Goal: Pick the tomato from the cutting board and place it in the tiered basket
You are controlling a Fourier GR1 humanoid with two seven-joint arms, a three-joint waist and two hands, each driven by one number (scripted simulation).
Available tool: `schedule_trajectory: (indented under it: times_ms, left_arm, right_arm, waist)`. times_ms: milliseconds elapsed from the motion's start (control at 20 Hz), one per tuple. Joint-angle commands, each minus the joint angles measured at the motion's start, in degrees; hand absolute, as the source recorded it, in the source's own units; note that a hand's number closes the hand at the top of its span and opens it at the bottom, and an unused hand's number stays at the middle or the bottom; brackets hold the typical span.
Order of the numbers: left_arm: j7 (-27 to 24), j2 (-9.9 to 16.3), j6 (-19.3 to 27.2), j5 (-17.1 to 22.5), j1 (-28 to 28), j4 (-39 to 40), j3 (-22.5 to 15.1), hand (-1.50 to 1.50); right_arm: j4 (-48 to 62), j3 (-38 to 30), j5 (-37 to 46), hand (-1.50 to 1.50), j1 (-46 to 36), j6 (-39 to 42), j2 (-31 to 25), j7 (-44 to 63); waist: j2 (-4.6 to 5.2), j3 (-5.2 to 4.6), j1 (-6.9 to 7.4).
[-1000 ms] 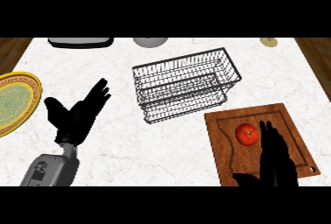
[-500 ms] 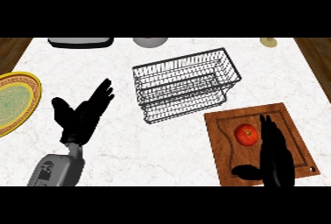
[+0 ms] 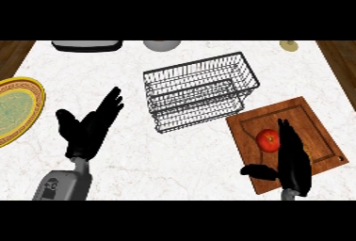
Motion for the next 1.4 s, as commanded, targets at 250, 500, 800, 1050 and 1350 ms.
schedule_trajectory:
  times_ms: [250, 500, 800, 1050, 1350]
  left_arm:
    - [-0.80, -0.87, -0.95, -1.55, 2.36, -1.36, 0.14, 0.00]
    - [2.52, -0.70, -0.43, -0.90, 0.59, -3.39, 0.85, 0.00]
    - [-0.33, -1.44, -1.54, -1.41, 2.05, -1.28, 0.35, 0.00]
    - [0.46, -1.65, -1.52, -1.53, 3.55, -3.26, 0.23, 0.00]
    - [-0.22, -0.66, -1.70, -1.36, 0.88, 0.05, 2.03, 0.00]
  right_arm:
    - [10.38, -1.69, -0.95, -1.50, -6.14, -0.93, 0.03, -3.91]
    - [13.18, -0.29, -2.10, 1.50, -6.69, -3.41, -0.11, -11.54]
    - [14.52, -1.27, -0.93, 1.50, -6.97, -5.81, -0.69, -12.99]
    - [8.51, 0.70, -1.47, 1.50, -3.17, -5.20, 0.59, -13.63]
    - [-2.38, 6.00, 0.07, 1.50, 5.64, 15.64, -9.17, -10.56]
  waist:
    - [0.22, 0.21, 0.20]
    - [0.22, 0.23, 0.32]
    - [0.22, 0.21, 0.14]
    - [0.13, 0.19, -0.03]
    - [0.07, 0.08, -0.83]
